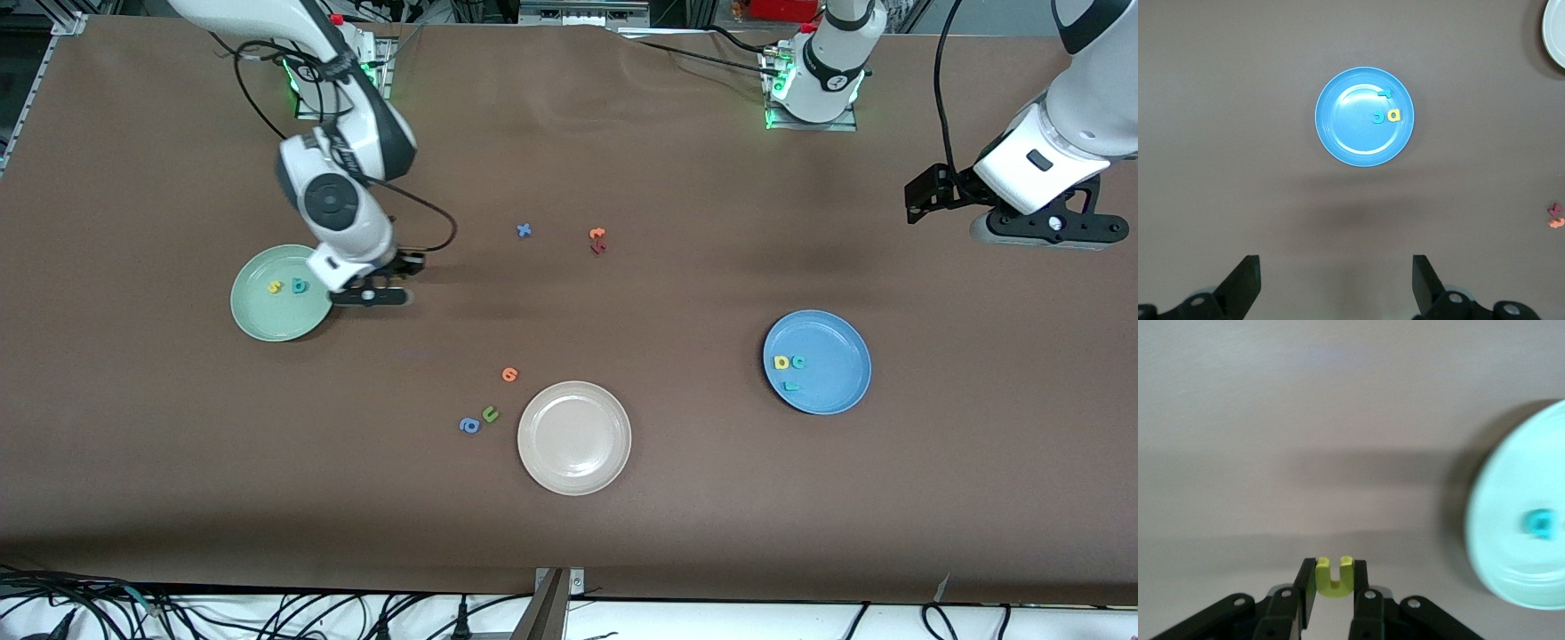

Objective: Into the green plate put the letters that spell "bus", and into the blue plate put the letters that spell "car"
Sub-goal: 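Carry the u to the green plate and open the right gripper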

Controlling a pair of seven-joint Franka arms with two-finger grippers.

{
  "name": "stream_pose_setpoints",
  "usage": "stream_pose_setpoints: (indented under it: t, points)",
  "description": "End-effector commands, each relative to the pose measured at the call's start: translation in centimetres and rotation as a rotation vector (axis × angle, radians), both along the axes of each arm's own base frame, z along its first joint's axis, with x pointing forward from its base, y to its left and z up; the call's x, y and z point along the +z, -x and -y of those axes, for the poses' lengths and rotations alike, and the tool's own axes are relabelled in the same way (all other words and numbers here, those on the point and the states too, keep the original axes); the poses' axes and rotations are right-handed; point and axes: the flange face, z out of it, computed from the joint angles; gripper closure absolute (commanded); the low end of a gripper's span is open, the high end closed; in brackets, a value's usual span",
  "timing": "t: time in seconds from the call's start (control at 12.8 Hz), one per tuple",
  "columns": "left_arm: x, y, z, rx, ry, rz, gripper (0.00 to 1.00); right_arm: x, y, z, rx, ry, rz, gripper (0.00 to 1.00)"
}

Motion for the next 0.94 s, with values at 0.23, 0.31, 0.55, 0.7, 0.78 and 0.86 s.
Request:
stream_pose_setpoints:
  t: [0.23, 0.31, 0.55, 0.7, 0.78, 0.86]
  points:
    - [0.2, 0.5, 0.6, -0.012, -0.003, 0.018, 0.0, -3.1, -1.0, 12.3, 0.041, 0.047, -0.118, 0.92]
    - [0.2, 0.5, 0.6, -0.01, -0.003, 0.018, 0.0, -3.5, -0.6, 12.7, 0.04, 0.048, -0.13, 0.92]
    - [0.3, 0.7, 0.5, -0.01, -0.003, 0.017, 0.0, -4.7, 0.3, 13.3, 0.032, 0.048, -0.139, 0.87]
    - [0.3, 0.7, 0.5, -0.01, -0.003, 0.017, 0.0, -4.7, 0.1, 13.3, 0.033, 0.048, -0.136, 0.25]
    - [0.3, 0.7, 0.5, -0.01, -0.003, 0.017, 0.0, -4.0, -0.2, 13.3, 0.03, 0.044, -0.121, 0.1]
    - [0.4, 0.7, 0.5, -0.01, -0.003, 0.018, 0.0, -2.9, -0.8, 13.5, 0.021, 0.04, -0.1, 0.02]
